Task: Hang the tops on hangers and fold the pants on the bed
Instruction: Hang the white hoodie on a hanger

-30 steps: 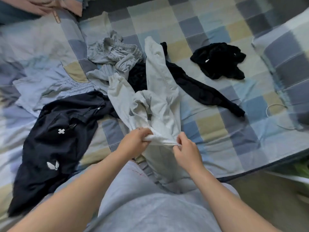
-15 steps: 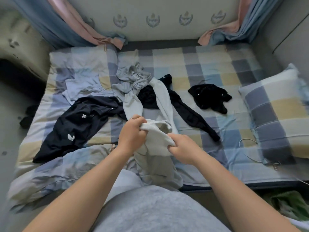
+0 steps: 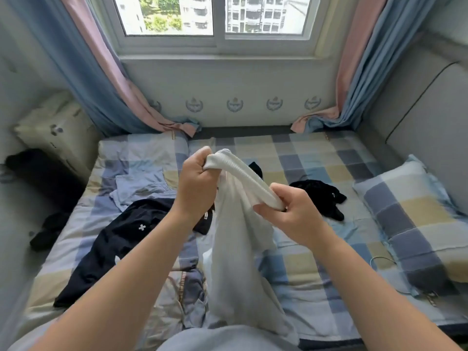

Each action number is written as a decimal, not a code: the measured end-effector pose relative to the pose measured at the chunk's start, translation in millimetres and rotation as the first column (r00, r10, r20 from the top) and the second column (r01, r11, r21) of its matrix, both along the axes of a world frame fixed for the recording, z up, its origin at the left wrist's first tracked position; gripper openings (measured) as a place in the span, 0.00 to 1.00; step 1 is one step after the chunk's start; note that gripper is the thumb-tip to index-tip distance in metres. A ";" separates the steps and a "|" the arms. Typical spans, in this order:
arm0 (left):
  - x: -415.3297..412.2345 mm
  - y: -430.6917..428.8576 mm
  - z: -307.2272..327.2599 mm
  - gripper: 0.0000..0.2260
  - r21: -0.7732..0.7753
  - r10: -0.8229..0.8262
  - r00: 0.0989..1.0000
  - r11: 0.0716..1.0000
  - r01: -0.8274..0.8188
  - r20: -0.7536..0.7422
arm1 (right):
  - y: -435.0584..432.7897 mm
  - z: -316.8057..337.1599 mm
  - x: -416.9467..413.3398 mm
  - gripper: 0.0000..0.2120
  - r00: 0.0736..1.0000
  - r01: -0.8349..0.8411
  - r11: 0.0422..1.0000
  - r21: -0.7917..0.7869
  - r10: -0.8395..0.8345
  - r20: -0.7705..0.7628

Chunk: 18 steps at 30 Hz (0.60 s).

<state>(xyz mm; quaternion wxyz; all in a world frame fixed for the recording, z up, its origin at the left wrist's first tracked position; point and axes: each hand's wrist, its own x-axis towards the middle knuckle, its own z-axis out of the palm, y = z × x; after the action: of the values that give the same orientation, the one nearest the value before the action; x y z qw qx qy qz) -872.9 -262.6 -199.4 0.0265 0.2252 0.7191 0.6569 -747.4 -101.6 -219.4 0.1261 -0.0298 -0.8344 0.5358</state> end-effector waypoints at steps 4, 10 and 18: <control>-19.6 -20.8 38.4 0.15 0.155 0.004 1.000 0.988 -0.001 -0.017 | -18.5 -6.7 -18.2 0.14 0.991 -0.015 0.999 0.039 0.010 0.132; -53.0 -62.3 70.6 0.16 0.216 0.027 0.999 0.976 -0.017 -0.043 | -26.2 -43.9 -44.6 0.16 0.880 -0.055 0.974 0.220 -0.056 0.471; -88.2 -109.9 57.2 0.05 0.028 0.110 0.994 0.994 -0.109 -0.026 | -39.9 5.0 -76.0 0.22 0.986 0.110 0.954 0.279 -0.141 0.094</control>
<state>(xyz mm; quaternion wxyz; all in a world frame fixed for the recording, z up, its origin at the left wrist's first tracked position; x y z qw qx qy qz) -961.1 -372.5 -142.2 -0.0226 0.1948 0.7217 0.6638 -823.4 -141.5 -214.4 0.1155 -0.0954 -0.9024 0.4040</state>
